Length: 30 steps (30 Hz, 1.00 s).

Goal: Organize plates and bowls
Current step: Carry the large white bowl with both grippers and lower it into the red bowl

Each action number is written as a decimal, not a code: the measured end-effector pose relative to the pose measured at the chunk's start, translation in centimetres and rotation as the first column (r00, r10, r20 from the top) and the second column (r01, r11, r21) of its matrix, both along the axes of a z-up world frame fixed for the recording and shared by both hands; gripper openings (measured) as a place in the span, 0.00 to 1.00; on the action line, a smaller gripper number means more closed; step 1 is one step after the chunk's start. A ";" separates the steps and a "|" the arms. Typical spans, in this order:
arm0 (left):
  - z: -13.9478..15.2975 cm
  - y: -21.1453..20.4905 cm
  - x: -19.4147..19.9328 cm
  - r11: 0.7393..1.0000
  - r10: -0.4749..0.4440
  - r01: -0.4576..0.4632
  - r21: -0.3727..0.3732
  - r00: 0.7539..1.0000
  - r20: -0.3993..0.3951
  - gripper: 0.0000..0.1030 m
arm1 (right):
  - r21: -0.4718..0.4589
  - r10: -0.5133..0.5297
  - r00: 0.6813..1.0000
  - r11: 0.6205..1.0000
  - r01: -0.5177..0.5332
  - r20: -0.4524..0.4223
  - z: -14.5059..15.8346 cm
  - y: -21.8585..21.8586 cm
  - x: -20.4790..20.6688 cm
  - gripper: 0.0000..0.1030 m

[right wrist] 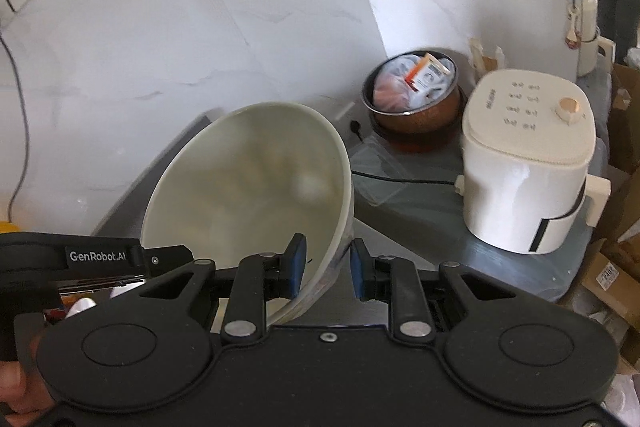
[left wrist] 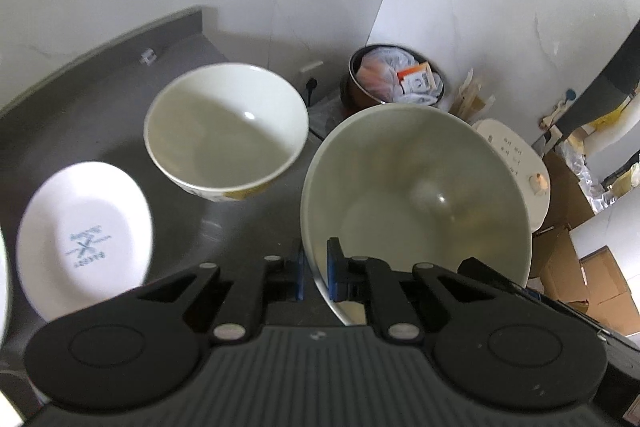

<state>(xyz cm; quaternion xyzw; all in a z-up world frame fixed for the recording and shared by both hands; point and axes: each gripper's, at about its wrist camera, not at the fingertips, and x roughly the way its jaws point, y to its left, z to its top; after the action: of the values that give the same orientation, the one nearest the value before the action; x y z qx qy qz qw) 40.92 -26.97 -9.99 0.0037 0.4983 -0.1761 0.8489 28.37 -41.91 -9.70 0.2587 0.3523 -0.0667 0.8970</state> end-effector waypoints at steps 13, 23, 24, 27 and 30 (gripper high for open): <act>4.0 3.7 -1.6 0.997 0.074 -0.073 -0.033 0.996 0.054 0.09 | -0.010 0.113 0.993 0.994 -0.113 0.043 1.9 3.2 -0.4 0.23; 2.9 6.9 -3.0 0.989 0.148 -0.147 -0.029 0.989 0.026 0.09 | -0.007 0.190 0.981 0.982 -0.190 0.021 1.0 5.7 -0.7 0.23; 2.9 7.2 -3.1 0.988 0.155 -0.154 -0.031 0.988 0.025 0.09 | -0.005 0.196 0.980 0.981 -0.196 0.014 0.9 6.0 -0.7 0.23; 2.6 8.1 -3.4 0.986 0.165 -0.164 -0.030 0.986 0.017 0.09 | -0.003 0.222 0.975 0.975 -0.222 -0.005 0.5 7.1 -0.6 0.23; 2.3 9.0 -3.6 0.984 0.175 -0.175 -0.021 0.985 -0.003 0.09 | -0.001 0.240 0.970 0.971 -0.240 -0.025 0.1 8.2 -0.4 0.23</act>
<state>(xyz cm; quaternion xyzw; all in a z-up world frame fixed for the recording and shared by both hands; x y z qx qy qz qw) 37.32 -17.92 -7.72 -0.0492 0.4951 -0.1063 0.8609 27.98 -33.73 -9.56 0.2115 0.3919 0.0384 0.8946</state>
